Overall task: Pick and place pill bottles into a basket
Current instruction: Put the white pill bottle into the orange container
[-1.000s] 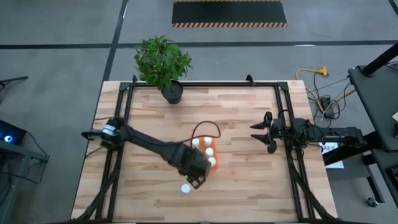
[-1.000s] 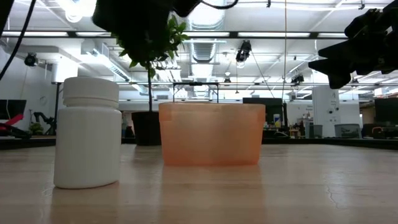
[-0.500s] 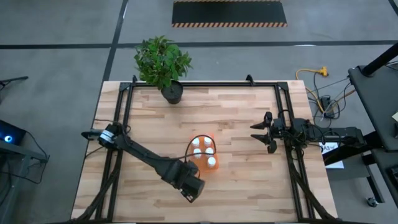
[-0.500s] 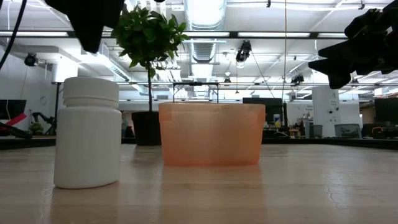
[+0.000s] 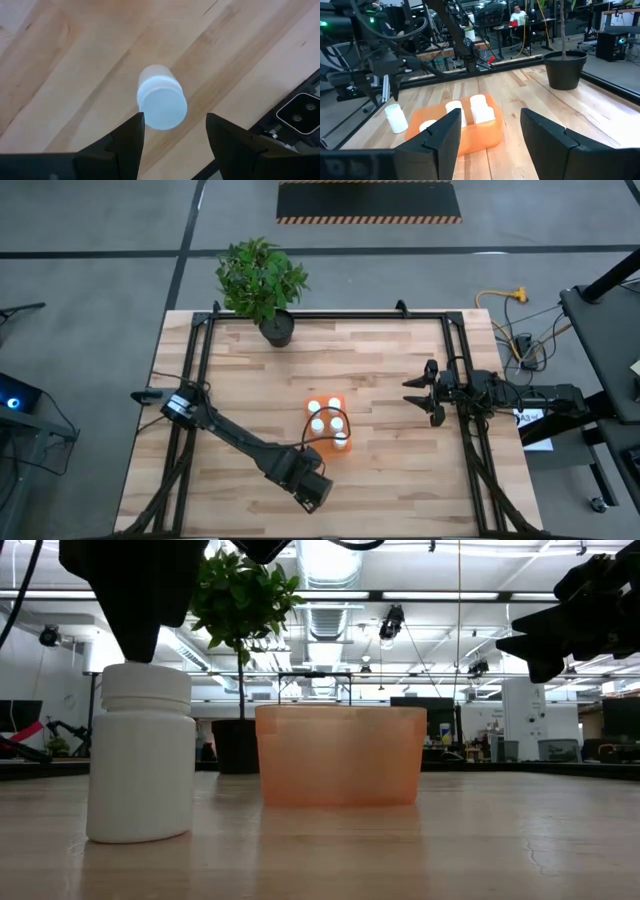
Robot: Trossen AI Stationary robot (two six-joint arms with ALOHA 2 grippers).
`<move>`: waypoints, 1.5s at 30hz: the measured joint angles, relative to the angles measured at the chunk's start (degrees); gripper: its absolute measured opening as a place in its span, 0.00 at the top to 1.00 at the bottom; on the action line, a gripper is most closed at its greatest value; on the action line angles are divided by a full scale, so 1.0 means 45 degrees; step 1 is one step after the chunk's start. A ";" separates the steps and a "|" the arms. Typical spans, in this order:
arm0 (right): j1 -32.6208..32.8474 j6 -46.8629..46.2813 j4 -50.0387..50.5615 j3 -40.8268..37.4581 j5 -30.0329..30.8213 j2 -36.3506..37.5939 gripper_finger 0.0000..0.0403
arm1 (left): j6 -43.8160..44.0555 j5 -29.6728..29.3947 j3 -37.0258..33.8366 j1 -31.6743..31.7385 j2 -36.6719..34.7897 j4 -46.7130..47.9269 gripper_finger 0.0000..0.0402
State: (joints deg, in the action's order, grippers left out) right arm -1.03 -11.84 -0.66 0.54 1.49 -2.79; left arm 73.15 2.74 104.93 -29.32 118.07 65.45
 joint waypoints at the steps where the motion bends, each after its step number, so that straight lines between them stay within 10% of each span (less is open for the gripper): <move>1: -0.0001 0.0000 -0.0003 0.0000 -0.0002 0.0000 0.52 | -0.0002 0.0005 0.0002 0.0000 0.0015 0.0000 0.52; 45: 0.0004 0.0000 0.0001 0.0000 -0.0001 0.0000 0.52 | -0.0124 0.0068 -0.0931 0.0024 0.0026 -0.0530 0.52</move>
State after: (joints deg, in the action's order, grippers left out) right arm -1.02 -11.84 -0.66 0.54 1.49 -2.79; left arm 72.60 3.05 100.75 -29.21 118.19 63.07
